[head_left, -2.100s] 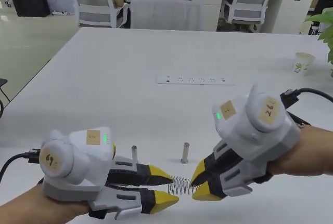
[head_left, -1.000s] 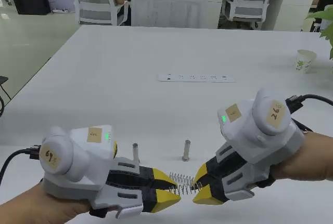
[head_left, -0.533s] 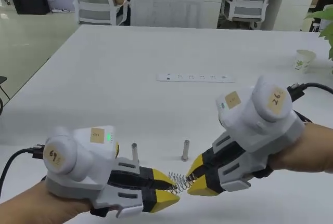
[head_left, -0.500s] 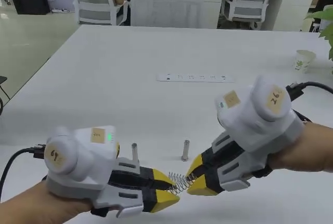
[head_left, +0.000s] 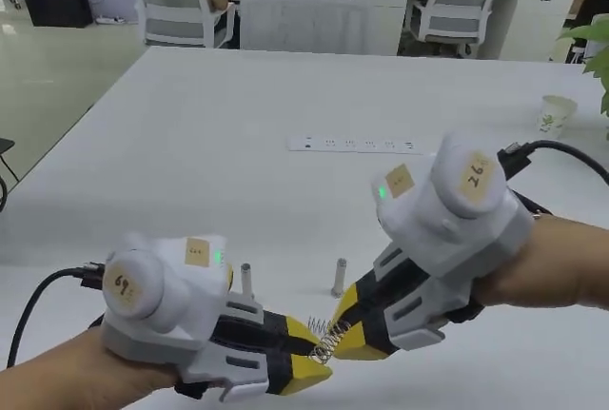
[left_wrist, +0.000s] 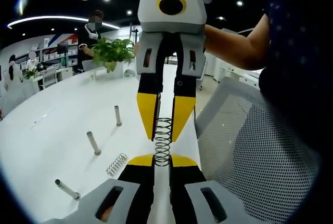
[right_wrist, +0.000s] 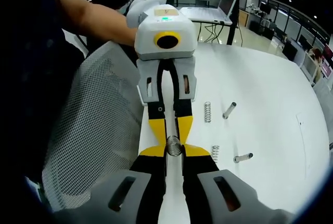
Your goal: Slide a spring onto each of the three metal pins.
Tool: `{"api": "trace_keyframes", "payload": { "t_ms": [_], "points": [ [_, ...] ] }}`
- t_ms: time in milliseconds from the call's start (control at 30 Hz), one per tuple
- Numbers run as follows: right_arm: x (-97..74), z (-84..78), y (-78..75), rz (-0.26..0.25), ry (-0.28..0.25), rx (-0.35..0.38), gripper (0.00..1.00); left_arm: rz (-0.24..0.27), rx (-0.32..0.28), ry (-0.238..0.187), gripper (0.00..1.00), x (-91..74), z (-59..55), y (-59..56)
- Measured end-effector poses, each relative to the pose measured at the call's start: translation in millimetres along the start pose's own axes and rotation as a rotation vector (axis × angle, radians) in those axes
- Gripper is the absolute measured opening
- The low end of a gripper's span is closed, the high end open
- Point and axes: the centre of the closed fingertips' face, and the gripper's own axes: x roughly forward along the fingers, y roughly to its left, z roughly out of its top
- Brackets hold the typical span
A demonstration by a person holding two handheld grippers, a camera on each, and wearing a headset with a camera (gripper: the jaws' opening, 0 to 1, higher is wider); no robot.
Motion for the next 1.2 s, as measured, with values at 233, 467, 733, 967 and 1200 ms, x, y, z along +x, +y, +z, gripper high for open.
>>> {"api": "trace_keyframes", "payload": {
  "t_ms": [233, 467, 733, 967, 1200],
  "points": [
    [0.1, 1.1, 0.0, -0.001, 0.015, -0.009, 0.08, -0.003, 0.011, 0.007, 0.02, 2.9, 0.4, 0.1],
    [1.9, -1.0, 1.1, 0.004, 0.028, -0.006, 0.08, -0.007, 0.008, 0.009, 0.02, 5.7, -1.6, -1.2],
    [3.4, -2.7, 1.1, 0.011, 0.048, -0.005, 0.08, -0.009, -0.006, 0.008, 0.03, 7.8, -2.6, -1.5],
    [1.4, -4.4, -3.1, 0.002, 0.055, -0.002, 0.08, -0.008, -0.025, -0.012, 0.1, 6.9, -0.8, -1.4],
    [-6.5, -13.7, -10.5, -0.023, 0.073, 0.014, 0.08, 0.015, -0.052, -0.027, 0.19, 1.2, -3.4, 3.4]
  ]
}}
